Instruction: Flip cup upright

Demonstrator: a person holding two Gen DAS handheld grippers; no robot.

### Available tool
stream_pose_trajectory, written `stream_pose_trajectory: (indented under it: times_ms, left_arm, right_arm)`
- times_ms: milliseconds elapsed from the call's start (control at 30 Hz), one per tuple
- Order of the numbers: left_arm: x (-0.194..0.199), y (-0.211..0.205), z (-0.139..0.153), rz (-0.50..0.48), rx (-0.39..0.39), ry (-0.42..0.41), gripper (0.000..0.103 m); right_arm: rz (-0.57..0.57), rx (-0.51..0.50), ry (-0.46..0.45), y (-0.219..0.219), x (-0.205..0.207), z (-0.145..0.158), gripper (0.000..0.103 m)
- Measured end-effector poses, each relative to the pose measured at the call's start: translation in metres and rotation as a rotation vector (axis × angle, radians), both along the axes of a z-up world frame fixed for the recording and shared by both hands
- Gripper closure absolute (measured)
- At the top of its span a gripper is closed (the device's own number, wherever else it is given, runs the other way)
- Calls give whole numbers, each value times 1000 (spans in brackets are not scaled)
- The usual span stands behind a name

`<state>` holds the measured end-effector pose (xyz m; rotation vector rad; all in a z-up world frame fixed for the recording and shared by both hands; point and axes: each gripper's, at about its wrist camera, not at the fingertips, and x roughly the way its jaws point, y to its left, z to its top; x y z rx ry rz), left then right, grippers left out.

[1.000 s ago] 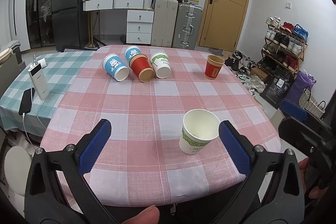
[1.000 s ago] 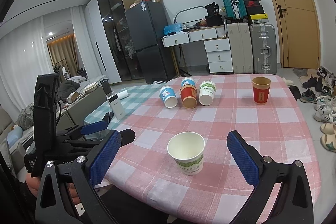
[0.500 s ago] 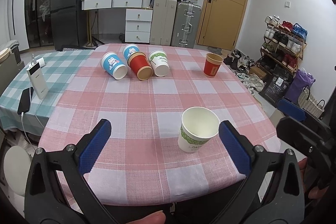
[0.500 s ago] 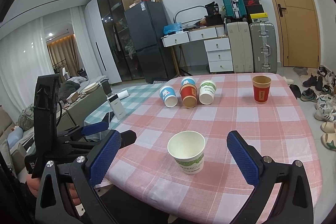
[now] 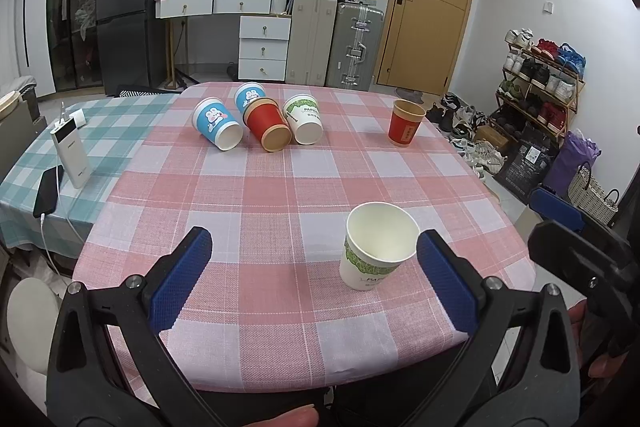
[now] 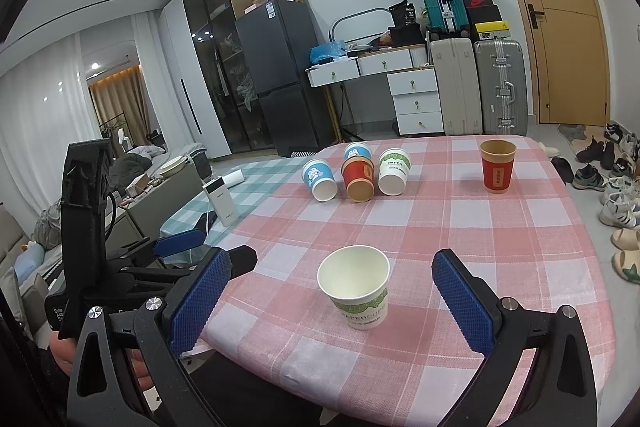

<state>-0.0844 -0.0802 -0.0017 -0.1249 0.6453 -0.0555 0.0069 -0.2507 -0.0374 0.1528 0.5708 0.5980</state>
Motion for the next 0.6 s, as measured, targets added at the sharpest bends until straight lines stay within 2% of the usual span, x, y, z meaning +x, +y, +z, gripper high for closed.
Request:
stream_pose_trajectory:
  times_ms: [600]
  left_arm:
    - [1,0,-2,4,-1,1,1]
  right_arm:
    - [-1,-3,-3,0,1,-1,0]
